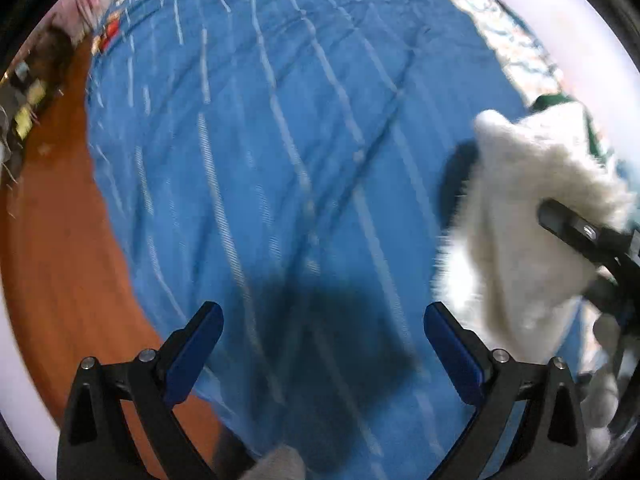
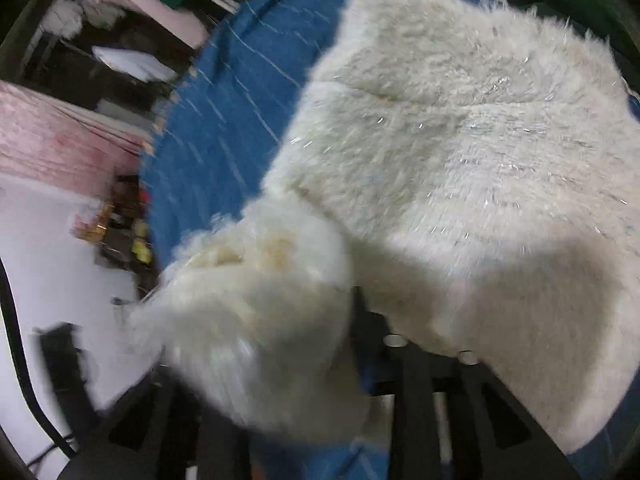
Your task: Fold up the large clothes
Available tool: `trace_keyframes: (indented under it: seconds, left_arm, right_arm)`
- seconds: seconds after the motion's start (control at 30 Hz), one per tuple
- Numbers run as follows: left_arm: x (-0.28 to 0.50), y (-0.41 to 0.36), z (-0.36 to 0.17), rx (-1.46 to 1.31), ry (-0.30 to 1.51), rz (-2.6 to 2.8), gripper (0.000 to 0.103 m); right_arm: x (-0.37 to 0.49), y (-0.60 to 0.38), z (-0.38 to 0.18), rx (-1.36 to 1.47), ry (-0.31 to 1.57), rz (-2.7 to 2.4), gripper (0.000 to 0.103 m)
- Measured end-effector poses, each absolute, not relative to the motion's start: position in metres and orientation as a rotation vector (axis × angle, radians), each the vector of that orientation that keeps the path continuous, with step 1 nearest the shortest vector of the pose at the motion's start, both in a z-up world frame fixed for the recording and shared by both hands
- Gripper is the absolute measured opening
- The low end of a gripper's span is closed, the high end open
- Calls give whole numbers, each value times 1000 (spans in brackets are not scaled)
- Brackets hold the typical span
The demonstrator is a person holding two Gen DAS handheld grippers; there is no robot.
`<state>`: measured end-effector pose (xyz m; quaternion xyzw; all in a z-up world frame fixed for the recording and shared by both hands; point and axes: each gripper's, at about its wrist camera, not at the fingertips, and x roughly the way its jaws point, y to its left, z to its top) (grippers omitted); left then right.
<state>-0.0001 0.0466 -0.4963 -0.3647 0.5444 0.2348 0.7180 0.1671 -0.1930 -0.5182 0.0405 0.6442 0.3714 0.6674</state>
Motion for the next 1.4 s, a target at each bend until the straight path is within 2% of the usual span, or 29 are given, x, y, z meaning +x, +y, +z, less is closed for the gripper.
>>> trace_keyframes:
  seconds: [0.03, 0.07, 0.13, 0.23, 0.4, 0.43, 0.47, 0.53, 0.57, 0.63, 0.7, 0.8, 0.9, 0.97, 1.07, 1.13, 1.23, 1.3, 1.33, 1.37, 1.4]
  left_arm:
    - [0, 44, -489, -834, 1182, 491, 102]
    - [8, 38, -484, -862, 1156, 456, 102]
    - [27, 29, -480, -903, 1114, 388, 102]
    - [56, 26, -491, -953, 1078, 299, 102]
    - [102, 40, -540, -1106, 1030, 266, 101]
    - [109, 45, -551, -1141, 1017, 273, 91]
    - [112, 45, -554, -1159, 990, 276, 53]
    - [112, 47, -550, -1145, 962, 309, 23]
    - [107, 47, -541, -1120, 934, 330, 14]
    - [92, 45, -522, -1073, 906, 344, 12]
    - [75, 42, -514, -1051, 915, 367, 12]
    - [64, 46, -530, -1066, 958, 408, 11]
    - [57, 52, -551, -1121, 981, 430, 12]
    - [57, 56, -559, -1128, 985, 431, 14]
    - [66, 58, -565, -1083, 1005, 409, 20]
    - [72, 58, -560, -1018, 1035, 391, 22]
    - [73, 60, -535, -939, 1087, 364, 23]
    - [69, 57, -515, -852, 1122, 366, 29]
    - [68, 54, -505, -805, 1131, 375, 38]
    - [66, 51, -496, -750, 1145, 390, 60]
    - [61, 49, -488, -707, 1152, 397, 71]
  right_arm:
    - [169, -203, -509, 128, 1453, 851, 48]
    - [171, -215, -502, 164, 1452, 861, 60]
    - [170, -245, -483, 228, 1453, 860, 71]
    - [170, -299, -474, 314, 1473, 769, 71]
    - [168, -372, -497, 358, 1509, 550, 71]
    - [169, -384, -502, 388, 1512, 520, 71]
    - [173, -392, -506, 405, 1511, 498, 71]
    - [175, -409, -515, 440, 1506, 446, 71]
    - [177, -413, -518, 445, 1504, 430, 71]
    - [185, -416, -516, 438, 1488, 398, 68]
    - [190, -412, -511, 414, 1481, 389, 61]
    - [202, -395, -510, 365, 1497, 428, 56]
    - [210, -369, -506, 318, 1519, 464, 44]
    - [217, -348, -512, 262, 1548, 485, 31]
    - [231, -315, -538, 152, 1632, 474, 24]
    - [243, -299, -571, 63, 1681, 433, 24]
    - [256, -289, -579, 5, 1718, 442, 24]
    - [258, -289, -572, -29, 1745, 466, 24]
    - [258, -295, -565, -7, 1756, 473, 25]
    - [257, -300, -559, 12, 1760, 479, 25]
    - [253, -310, -546, 33, 1755, 489, 25]
